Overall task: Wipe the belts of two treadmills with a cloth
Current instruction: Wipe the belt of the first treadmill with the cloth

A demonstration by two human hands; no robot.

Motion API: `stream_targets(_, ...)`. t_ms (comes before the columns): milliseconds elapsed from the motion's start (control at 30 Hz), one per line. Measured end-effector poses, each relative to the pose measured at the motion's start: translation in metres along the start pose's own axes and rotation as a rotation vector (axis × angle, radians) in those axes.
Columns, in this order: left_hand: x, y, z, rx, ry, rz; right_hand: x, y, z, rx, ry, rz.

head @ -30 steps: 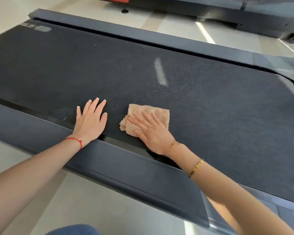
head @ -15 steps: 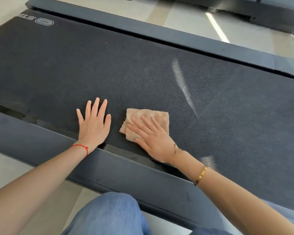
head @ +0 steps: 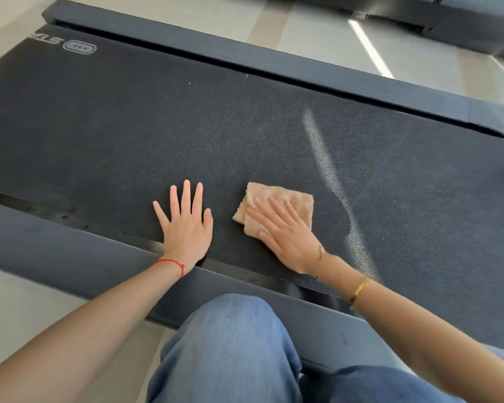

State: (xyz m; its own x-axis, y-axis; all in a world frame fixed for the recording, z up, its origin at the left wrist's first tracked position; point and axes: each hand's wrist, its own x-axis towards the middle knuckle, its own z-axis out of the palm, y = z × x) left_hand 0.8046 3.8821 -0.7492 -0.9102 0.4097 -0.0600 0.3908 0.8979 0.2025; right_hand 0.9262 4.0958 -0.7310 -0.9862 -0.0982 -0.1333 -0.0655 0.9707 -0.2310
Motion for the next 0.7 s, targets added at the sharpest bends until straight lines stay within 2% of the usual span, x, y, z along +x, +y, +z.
stream_targets(133, -0.001, 0.0, 0.0, 0.01, 0.018, 0.004, -0.003, 0.009, 0.001, -0.023, -0.004, -0.102)
stream_targets(200, 0.001, -0.002, -0.001, 0.004, 0.028, 0.003, 0.011, 0.021, -0.003, -0.012, 0.012, -0.086)
stream_targets(367, 0.007, -0.009, -0.003, -0.02, 0.043, 0.011, 0.08, 0.055, -0.025, 0.05, 0.077, 0.192)
stream_targets(467, 0.018, -0.019, -0.005, -0.033, 0.057, 0.004, 0.104, 0.045, -0.024, 0.073, 0.141, 0.357)
stream_targets(533, 0.029, -0.028, -0.007, -0.028, 0.055, -0.014, 0.097, 0.026, -0.017, 0.06, 0.155, 0.305)
stream_targets(700, 0.053, -0.046, -0.013, -0.031, 0.073, -0.08, 0.06, 0.001, -0.004, 0.02, 0.069, -0.075)
